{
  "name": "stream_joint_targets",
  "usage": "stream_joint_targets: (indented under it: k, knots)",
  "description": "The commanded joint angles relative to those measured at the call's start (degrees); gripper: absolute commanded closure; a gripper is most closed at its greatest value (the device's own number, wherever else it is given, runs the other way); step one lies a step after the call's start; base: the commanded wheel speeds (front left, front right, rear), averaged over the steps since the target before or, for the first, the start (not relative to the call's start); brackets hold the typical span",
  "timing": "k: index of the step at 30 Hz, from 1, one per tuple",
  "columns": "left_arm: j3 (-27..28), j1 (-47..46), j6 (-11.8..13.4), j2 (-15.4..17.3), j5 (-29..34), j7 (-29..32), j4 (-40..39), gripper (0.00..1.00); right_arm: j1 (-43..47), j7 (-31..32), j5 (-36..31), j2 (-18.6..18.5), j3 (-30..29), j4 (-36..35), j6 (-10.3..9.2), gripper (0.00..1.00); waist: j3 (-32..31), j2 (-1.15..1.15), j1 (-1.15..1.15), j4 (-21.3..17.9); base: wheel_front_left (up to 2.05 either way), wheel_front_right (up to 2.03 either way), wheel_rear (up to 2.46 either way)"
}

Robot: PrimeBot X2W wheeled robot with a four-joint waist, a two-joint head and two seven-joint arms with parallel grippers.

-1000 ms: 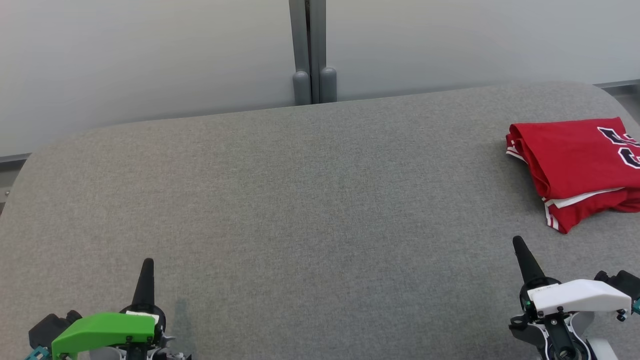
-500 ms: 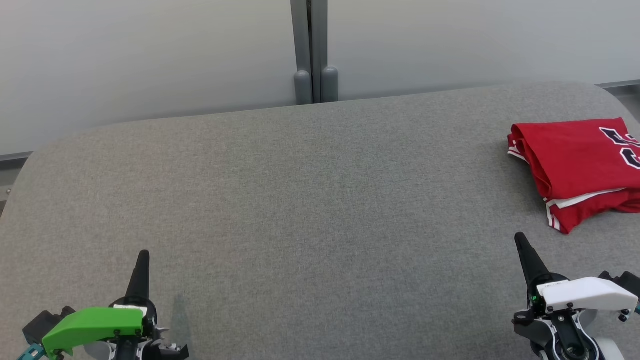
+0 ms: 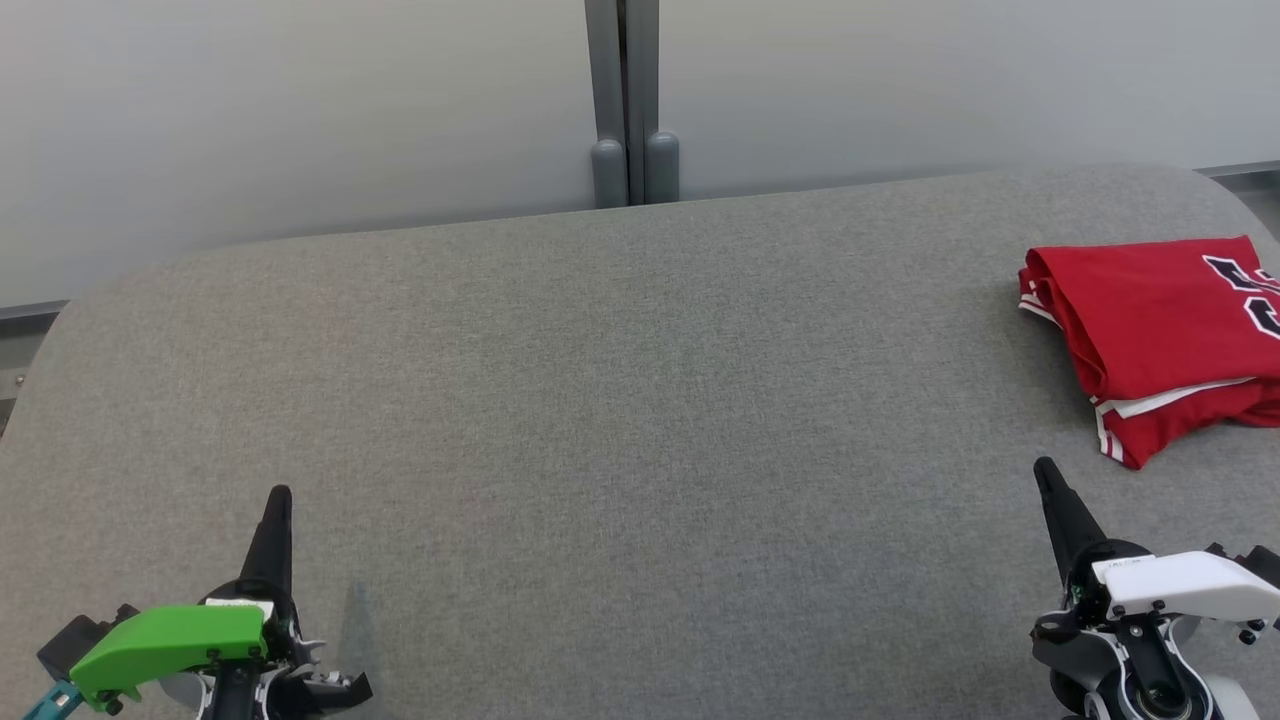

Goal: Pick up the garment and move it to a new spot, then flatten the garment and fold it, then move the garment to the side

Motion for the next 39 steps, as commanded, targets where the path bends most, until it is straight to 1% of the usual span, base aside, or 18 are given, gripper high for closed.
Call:
stream_joint_targets:
  k: [1, 18, 39]
  knots:
    - [0.32, -1.29, -0.42, 0.39, -1.19, 0.37, -0.29, 1.00, -0.60, 0.48, 1.11, -0.33, -0.30, -0.51, -0.01, 1.00, 0.01, 0.00, 0.00, 0.02, 0.00, 0.00, 0.00]
    - [1.57, -2.24, -0.91, 0.34, -6.61, 2.23, -0.20, 1.00, -0.58, 2.14, 7.36, -0.38, -1.06, -1.06, -0.02, 1.00, 0.11, 0.00, 0.00, 0.28, 0.00, 0.00, 0.00]
    - [1.66, -2.14, -0.90, 0.19, -6.24, 2.23, -0.19, 1.00, -0.57, 2.15, 7.15, -0.37, -1.03, -1.02, -0.02, 1.00, 0.11, 0.00, 0.00, 0.28, 0.00, 0.00, 0.00]
